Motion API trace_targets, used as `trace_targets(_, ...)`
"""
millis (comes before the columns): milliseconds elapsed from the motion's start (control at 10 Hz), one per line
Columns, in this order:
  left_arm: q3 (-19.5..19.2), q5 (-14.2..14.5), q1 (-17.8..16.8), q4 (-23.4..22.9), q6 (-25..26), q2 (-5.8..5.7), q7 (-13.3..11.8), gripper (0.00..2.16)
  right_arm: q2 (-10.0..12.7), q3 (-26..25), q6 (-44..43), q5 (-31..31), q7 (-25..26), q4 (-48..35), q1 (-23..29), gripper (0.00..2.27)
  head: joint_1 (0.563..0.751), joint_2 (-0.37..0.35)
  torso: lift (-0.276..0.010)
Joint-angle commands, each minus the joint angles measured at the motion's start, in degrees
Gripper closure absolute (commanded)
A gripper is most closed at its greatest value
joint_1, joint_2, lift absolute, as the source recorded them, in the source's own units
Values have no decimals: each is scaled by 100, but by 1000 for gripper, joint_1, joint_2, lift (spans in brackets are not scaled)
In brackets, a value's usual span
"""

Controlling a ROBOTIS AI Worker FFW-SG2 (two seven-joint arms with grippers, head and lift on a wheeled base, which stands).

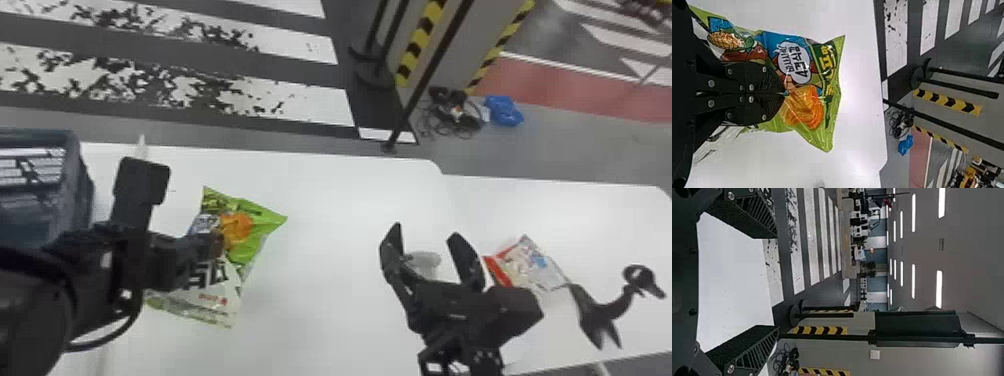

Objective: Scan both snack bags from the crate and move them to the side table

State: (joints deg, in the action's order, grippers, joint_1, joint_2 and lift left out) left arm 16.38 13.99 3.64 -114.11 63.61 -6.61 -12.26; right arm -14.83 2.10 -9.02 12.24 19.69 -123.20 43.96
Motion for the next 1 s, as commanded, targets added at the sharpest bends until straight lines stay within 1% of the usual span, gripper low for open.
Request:
trace_targets(0, 260, -133, -118, 372, -353, 81, -128, 1612, -3, -78, -51, 41, 0, -55, 51, 107, 695, -348, -29)
trace_targets(100, 506, -239, -233, 653, -564, 151, -242, 1612, -3, -104, -104, 76, 0, -90, 78, 107, 695, -350, -29)
trace_targets(200, 849, -458, -338, 987, -845, 248, -330, 1612, -3, -122, -139, 103, -9, -125, 130, 107, 695, -350, -29)
trace_targets(400, 1482, -713, -391, 1638, -1583, 415, -356, 1612, 6, -113, -209, 120, -9, -151, 183, 107, 695, -350, -29)
trace_targets(500, 1702, -871, -391, 1901, -1882, 503, -426, 1609, 6, -104, -209, 138, -17, -151, 174, 107, 695, -350, -29)
trace_targets(700, 1939, -986, -391, 2288, -2286, 591, -620, 1609, 6, -34, -209, 138, -35, -160, 121, 107, 695, -350, -29)
trace_targets(800, 2000, -1012, -400, 2446, -2339, 643, -734, 1609, 15, -25, -209, 138, -35, -151, 104, 107, 695, -350, -29)
trace_targets(900, 2115, -1056, -400, 2560, -2357, 670, -804, 1609, 6, -25, -209, 155, -35, -151, 86, 107, 695, -350, -29)
